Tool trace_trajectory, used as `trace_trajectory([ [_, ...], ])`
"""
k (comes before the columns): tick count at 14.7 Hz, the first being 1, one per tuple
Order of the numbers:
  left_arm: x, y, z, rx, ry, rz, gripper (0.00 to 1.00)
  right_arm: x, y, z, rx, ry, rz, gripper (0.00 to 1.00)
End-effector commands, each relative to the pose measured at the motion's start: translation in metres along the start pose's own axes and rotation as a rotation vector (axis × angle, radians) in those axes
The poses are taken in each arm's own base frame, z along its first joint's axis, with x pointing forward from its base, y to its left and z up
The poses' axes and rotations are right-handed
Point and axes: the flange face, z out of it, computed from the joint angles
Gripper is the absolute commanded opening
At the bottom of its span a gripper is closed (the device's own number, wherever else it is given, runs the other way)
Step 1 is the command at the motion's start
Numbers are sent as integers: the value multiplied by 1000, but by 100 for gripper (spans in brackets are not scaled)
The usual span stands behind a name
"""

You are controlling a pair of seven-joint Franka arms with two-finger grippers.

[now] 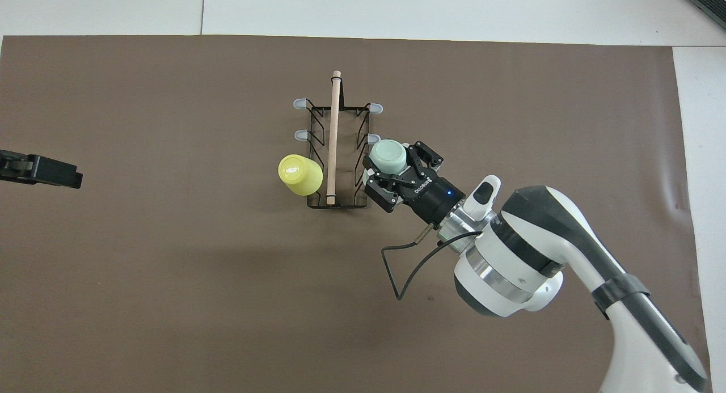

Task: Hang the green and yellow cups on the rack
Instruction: 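Hang the green cup on a rack peg with the right gripper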

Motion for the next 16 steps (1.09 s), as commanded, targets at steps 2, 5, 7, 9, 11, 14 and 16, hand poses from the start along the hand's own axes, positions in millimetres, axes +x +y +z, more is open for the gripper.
trace_trajectory([
  [2, -7, 0, 0, 5, -5, 2, 100, -4, -3, 13, -17, 38, 6, 51],
  [5, -7, 0, 0, 5, -5, 2, 100, -5, -3, 14, -16, 40, 6, 51],
  [7, -7, 0, 0, 5, -7, 2, 100, -5, -3, 15, -13, 41, 5, 51],
  [9, -7, 0, 0, 5, -5, 2, 100, -4, -3, 15, -14, 43, 3, 61],
  [11, -7, 0, 0, 5, -5, 2, 100, -3, -2, 14, -15, 45, 5, 73],
  [14, -8, 0, -1, 5, -4, 2, 100, -2, 1, 13, -19, 47, 5, 99],
  [16, -7, 0, 0, 5, -7, 2, 100, -2, 1, 13, -20, 47, 6, 99],
])
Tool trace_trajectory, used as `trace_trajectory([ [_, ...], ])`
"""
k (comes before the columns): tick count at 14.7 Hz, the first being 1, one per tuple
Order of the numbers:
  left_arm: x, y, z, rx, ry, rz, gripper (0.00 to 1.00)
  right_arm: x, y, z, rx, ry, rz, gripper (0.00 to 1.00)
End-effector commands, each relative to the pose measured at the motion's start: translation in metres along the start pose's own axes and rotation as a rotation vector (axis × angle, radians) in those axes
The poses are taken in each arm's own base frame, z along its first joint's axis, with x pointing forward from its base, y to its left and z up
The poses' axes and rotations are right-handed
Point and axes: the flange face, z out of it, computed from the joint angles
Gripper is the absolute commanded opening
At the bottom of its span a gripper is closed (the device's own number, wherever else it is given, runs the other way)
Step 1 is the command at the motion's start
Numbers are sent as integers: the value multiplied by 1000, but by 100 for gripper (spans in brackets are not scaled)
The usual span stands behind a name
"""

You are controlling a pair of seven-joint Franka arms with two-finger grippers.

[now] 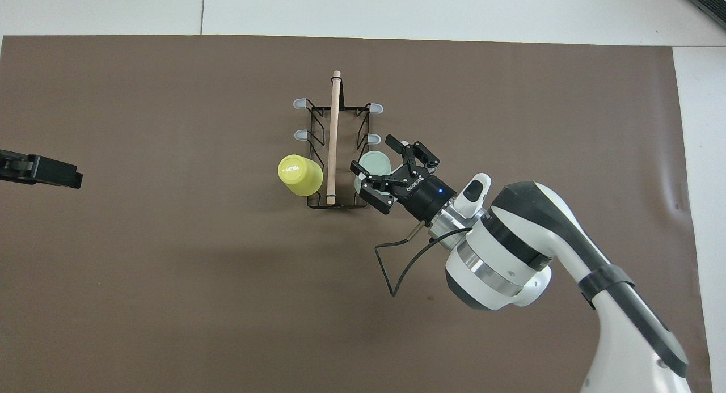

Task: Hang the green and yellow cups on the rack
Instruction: 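Hang the green cup on a rack peg with the right gripper, then open the right gripper and pull it back from the green cup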

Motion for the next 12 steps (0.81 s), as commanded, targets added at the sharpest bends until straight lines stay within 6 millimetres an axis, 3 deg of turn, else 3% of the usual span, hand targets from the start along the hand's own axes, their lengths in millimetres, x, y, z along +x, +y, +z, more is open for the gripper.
trace_trajectory([
  [1, -7, 0, 0, 5, -5, 2, 100, 1, 3, 4, -26, 46, 9, 99],
  [6, -7, 0, 0, 5, -7, 2, 100, -2, 7, -1, -61, 3, 12, 99],
  [12, -7, 0, 0, 5, -5, 2, 100, 14, 9, -16, -137, -84, 7, 100],
])
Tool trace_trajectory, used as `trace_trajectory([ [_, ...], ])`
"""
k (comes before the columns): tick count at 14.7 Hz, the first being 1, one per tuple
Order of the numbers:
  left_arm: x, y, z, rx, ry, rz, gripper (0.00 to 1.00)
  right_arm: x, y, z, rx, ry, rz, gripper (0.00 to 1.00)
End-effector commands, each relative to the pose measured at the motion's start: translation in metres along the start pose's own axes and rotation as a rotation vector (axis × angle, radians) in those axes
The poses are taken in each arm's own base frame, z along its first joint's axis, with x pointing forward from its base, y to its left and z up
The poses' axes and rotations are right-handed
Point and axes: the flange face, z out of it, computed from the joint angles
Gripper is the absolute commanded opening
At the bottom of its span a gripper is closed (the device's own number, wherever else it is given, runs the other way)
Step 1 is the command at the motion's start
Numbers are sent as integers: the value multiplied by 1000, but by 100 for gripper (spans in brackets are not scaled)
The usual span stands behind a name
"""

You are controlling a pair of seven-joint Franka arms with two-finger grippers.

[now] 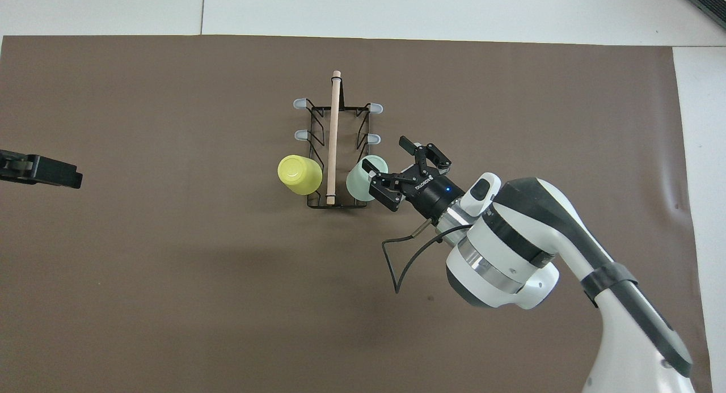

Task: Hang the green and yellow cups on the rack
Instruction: 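Open the right gripper and pull it back from the green cup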

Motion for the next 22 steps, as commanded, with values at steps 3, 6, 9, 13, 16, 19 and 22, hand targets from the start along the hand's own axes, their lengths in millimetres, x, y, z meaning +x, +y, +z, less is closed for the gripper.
trace_trajectory([
  [3, -7, 0, 0, 5, -5, 2, 100, 18, 1, -14, -60, -35, -3, 100],
  [6, -8, 0, -1, 5, -4, 2, 100, 23, 3, -20, -81, -62, -37, 100],
  [9, -7, 0, 0, 5, -5, 2, 100, 29, 9, -26, -106, -92, -89, 100],
  [13, -7, 0, 0, 5, -5, 2, 100, 26, 19, -31, -137, -139, -143, 100],
  [16, -7, 0, 0, 5, -5, 2, 100, 25, 23, -34, -149, -157, -168, 100],
  [19, -7, 0, 0, 5, -5, 2, 100, 27, 26, -34, -145, -152, -174, 100],
  [22, -7, 0, 0, 5, -7, 2, 100, 38, 38, -34, -137, -142, -223, 100],
])
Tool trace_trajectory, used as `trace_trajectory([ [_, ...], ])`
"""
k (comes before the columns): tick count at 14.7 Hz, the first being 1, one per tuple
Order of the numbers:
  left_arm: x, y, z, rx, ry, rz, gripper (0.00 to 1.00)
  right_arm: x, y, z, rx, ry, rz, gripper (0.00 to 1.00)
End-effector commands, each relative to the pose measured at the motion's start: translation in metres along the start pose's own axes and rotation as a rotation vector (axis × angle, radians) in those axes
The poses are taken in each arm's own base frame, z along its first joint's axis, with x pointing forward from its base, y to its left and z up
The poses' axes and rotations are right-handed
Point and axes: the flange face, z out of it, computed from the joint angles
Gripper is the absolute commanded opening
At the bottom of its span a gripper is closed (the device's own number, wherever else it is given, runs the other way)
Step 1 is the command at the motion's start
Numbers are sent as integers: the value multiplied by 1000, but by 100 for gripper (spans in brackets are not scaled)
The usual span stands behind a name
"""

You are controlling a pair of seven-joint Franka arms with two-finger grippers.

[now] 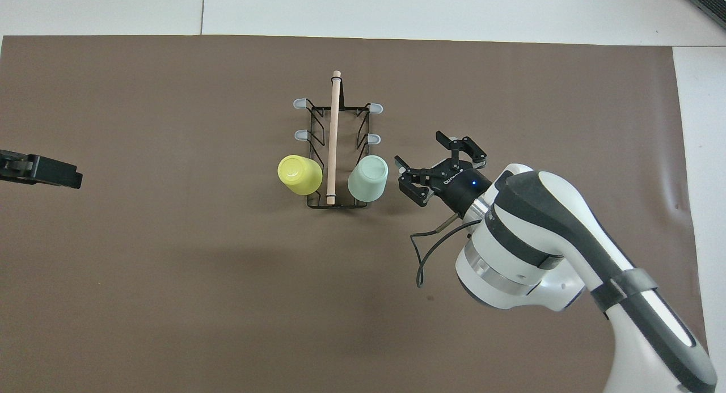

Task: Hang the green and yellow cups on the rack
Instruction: 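Open the right gripper and pull it back from the green cup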

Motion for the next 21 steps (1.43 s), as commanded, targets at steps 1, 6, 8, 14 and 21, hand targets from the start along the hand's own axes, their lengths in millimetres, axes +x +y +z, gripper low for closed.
trace_trajectory([
  [1, -8, 0, -1, 5, -5, 2, 100, 7, 14, -3, 6, 12, -18, 100],
  [6, -7, 0, 0, 5, -7, 2, 100, 15, 33, -3, 27, 20, -119, 100],
  [8, -7, 0, 0, 5, -7, 2, 100, 18, 43, -4, 37, 20, -165, 100],
  [14, -7, 0, 0, 5, -7, 2, 100, 29, 78, -9, 75, -14, -377, 100],
  [21, -7, 0, 0, 5, -5, 2, 100, 37, 127, -21, 154, -70, -599, 100],
])
